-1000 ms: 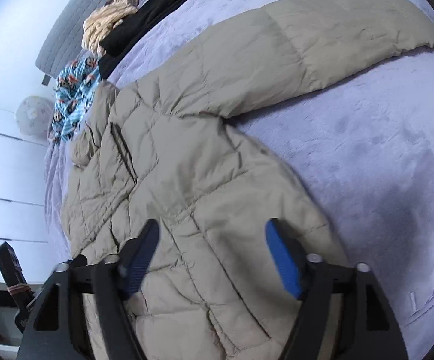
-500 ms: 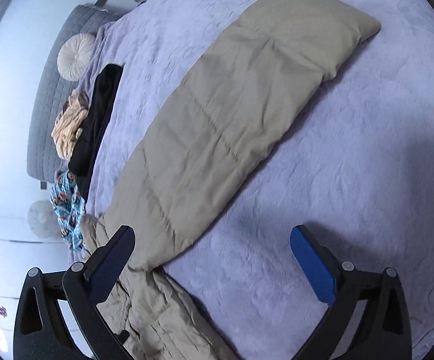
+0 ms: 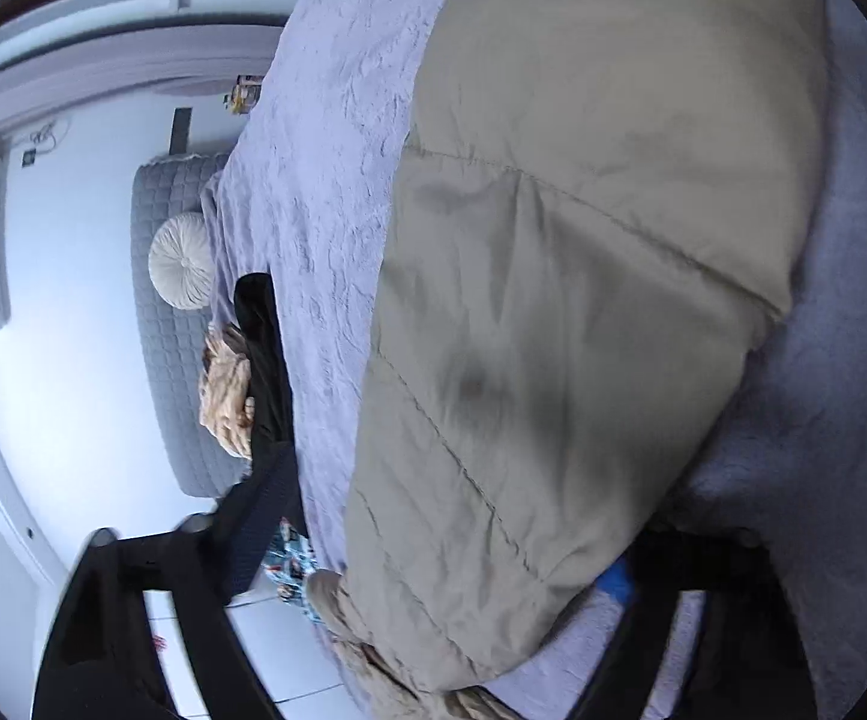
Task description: Fold large clothes
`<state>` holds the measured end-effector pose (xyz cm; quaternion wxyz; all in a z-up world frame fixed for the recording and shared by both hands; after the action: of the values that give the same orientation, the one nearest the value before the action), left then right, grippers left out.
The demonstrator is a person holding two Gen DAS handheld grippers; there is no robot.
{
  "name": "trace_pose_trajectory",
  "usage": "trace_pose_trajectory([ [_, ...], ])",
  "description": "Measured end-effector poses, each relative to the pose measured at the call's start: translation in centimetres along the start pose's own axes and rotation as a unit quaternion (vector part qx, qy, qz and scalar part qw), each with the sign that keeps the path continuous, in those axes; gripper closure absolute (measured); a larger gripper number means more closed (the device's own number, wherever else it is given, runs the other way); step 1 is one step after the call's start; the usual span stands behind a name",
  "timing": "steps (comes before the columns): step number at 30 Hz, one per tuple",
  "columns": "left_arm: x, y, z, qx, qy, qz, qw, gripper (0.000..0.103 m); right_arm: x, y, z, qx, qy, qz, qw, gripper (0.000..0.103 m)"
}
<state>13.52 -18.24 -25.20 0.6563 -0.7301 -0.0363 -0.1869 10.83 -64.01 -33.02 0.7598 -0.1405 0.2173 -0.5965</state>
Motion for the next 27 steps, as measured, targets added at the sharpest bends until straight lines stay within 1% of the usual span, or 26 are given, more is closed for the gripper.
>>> trace_pose_trajectory([
  [1, 0.2, -0.2, 0.2, 0.0, -0.002, -0.003, 1.0, 0.001, -0.2, 0.5, -0.1, 0.007, 0.012, 0.007, 1.0, 0.078],
  [2, 0.4, -0.4, 0.4, 0.001, -0.004, -0.007, 1.0, 0.001, -0.5, 0.9, 0.1, 0.012, 0.014, 0.01, 1.0, 0.094],
  [5, 1.3, -0.8, 2.2, 0.007, -0.01, -0.018, 0.9998, 0.001, -1.6, 1.2, 1.6, 0.007, -0.021, 0.009, 1.0, 0.096],
  [7, 1.3, -1.2, 3.4, 0.014, -0.017, -0.023, 0.9995, 0.001, -2.9, 1.4, 3.7, 0.005, -0.06, 0.016, 0.998, 0.096],
  [9, 1.4, -1.6, 4.9, 0.02, -0.027, -0.029, 0.999, 0.001, -4.5, 1.7, 6.5, 0.005, -0.11, 0.024, 0.994, 0.096],
  [12, 1.4, -2.3, 7.2, 0.033, -0.046, -0.039, 0.9977, 0.001, -7.7, 2.7, 10.9, 0.013, -0.18, 0.041, 0.983, 0.096],
  [15, 1.4, -3.0, 9.8, 0.042, -0.069, -0.048, 0.9956, 0.001, -12.6, 4.7, 15.2, 0.021, -0.255, 0.066, 0.964, 0.096],
  [17, 1.3, -3.4, 11.6, 0.048, -0.082, -0.058, 0.9938, 0.001, -16.7, 6.0, 17.4, 0.027, -0.305, 0.086, 0.948, 0.095],
  [18, 1.3, -3.5, 12.5, 0.053, -0.087, -0.062, 0.9928, 0.001, -18.9, 6.8, 18.6, 0.029, -0.334, 0.097, 0.937, 0.095],
  [20, 1.1, -3.7, 14.4, 0.059, -0.101, -0.068, 0.9908, 0.001, -23.7, 8.2, 20.5, 0.029, -0.396, 0.116, 0.911, 0.095],
  [21, 1.0, -3.7, 15.3, 0.061, -0.109, -0.069, 0.9897, 0.001, -26.3, 9.0, 21.1, 0.026, -0.43, 0.127, 0.894, 0.095],
  [23, 0.6, -3.7, 17.0, 0.064, -0.126, -0.07, 0.9875, 0.001, -31.3, 10.7, 21.1, 0.008, -0.495, 0.148, 0.856, 0.095],
  [25, 0.3, -3.6, 18.5, 0.065, -0.137, -0.073, 0.9858, 0.001, -35.3, 12.5, 19.9, -0.015, -0.541, 0.164, 0.825, 0.095],
  [26, 0.0, -3.5, 19.3, 0.068, -0.14, -0.073, 0.9851, 0.001, -37.3, 13.7, 18.7, -0.027, -0.553, 0.177, 0.813, 0.095],
  [27, -0.3, -3.4, 20.0, 0.072, -0.143, -0.072, 0.9845, 0.001, -38.5, 14.3, 17.3, -0.035, -0.556, 0.19, 0.808, 0.095],
])
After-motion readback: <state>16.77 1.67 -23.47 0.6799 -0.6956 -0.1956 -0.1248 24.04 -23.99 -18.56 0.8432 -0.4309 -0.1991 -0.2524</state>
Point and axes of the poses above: each gripper's, at about its wrist camera, not at the fingertips, and y roughly the way its jaws point, z to its left, x to its top, the point moved 8 cm from there along y, roughly the way its jaws point, and after that the axes turned 2 degrees about -z, right-handed, at the moved point
